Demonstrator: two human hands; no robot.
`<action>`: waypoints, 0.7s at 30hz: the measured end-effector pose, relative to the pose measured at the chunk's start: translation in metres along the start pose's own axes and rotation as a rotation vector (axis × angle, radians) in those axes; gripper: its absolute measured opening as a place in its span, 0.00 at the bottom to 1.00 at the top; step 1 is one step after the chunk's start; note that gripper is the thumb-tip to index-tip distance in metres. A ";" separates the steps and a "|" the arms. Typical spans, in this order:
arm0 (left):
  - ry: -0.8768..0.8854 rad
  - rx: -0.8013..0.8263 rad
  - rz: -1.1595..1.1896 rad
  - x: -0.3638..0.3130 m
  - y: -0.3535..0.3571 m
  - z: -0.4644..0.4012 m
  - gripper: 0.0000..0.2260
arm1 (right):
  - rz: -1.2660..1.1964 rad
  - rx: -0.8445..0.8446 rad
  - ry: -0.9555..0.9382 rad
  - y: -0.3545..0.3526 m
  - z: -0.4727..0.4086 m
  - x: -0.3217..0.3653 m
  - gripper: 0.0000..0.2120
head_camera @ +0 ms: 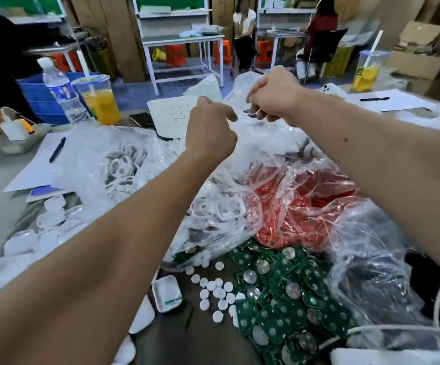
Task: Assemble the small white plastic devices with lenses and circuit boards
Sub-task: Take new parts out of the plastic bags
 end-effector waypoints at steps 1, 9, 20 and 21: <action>-0.011 -0.034 0.014 0.005 -0.008 0.006 0.19 | 0.020 0.064 -0.059 0.005 0.004 0.005 0.07; -0.291 -0.102 -0.338 0.092 -0.063 0.047 0.12 | 0.367 0.796 -0.453 0.076 0.089 0.055 0.07; -0.302 -0.030 -0.105 0.122 -0.088 0.099 0.11 | 0.616 0.645 -0.618 0.138 0.129 0.056 0.11; -0.274 0.018 -0.066 0.118 -0.087 0.101 0.11 | 0.665 0.620 -0.607 0.137 0.129 0.053 0.11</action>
Point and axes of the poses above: each hand's wrist, its own z-axis away from the middle knuckle, its own y-axis out of the palm, x = y × z, the point moved 3 cm from there along -z, towards the middle knuckle, and after that the axes turned 10 degrees about -y, right-handed, at the moved point
